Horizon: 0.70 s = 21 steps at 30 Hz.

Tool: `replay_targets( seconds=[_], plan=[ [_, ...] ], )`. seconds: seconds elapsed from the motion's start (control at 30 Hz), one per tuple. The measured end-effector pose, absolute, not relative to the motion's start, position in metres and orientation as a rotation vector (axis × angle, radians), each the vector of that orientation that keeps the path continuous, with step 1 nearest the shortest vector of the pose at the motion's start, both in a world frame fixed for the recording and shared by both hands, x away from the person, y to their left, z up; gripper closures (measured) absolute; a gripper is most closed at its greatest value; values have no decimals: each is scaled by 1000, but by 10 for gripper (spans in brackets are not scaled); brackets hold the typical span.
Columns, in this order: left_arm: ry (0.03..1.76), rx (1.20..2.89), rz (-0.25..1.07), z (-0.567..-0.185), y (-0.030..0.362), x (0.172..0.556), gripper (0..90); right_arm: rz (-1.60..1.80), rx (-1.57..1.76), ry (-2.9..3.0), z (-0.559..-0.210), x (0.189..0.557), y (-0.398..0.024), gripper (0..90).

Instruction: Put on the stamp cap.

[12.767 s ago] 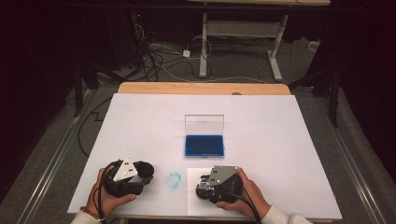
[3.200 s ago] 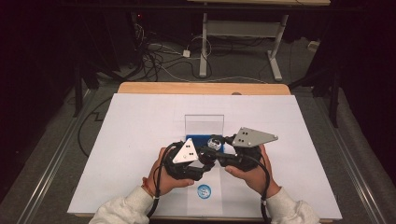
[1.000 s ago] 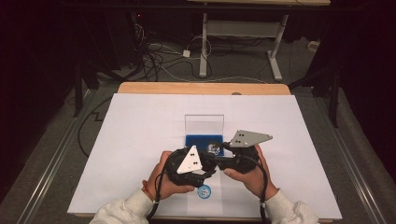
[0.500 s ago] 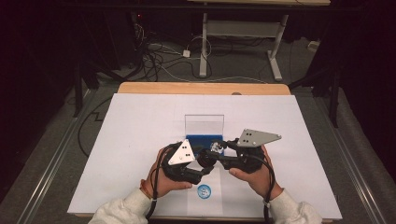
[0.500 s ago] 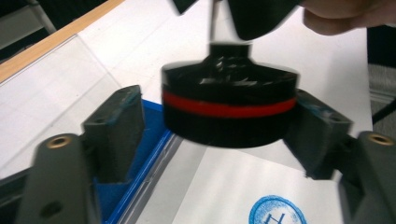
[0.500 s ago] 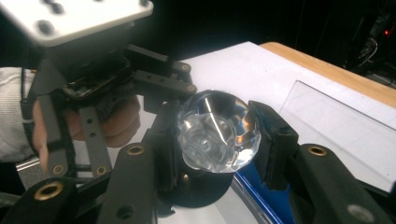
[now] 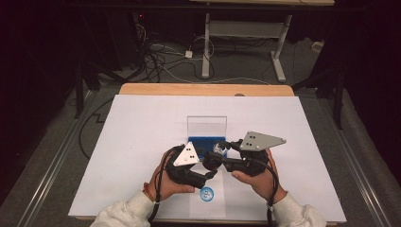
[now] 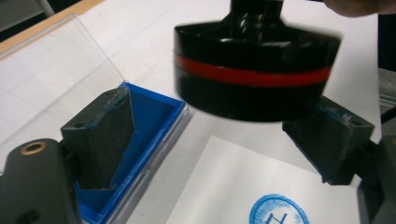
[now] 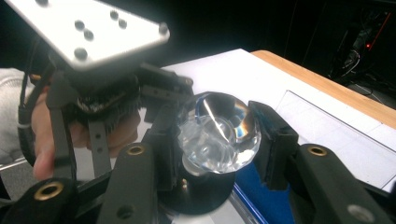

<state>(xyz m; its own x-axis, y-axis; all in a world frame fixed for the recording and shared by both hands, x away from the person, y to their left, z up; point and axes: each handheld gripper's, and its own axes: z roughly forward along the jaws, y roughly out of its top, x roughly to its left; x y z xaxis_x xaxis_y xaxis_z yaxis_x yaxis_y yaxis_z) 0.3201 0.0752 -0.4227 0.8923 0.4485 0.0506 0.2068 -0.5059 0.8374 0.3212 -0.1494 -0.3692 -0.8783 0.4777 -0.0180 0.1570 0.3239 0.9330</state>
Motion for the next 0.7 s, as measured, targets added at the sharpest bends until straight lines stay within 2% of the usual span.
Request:
replay_targets(
  seconds=[0.27,0.7],
  plan=[
    [494,2133,331,-427,76,323,163,1545,576,2285,-367,321,-155,574],
    [518,2136,428,-421,92,324,164,1504,597,2252,-362,322,-166,573]
  ],
)
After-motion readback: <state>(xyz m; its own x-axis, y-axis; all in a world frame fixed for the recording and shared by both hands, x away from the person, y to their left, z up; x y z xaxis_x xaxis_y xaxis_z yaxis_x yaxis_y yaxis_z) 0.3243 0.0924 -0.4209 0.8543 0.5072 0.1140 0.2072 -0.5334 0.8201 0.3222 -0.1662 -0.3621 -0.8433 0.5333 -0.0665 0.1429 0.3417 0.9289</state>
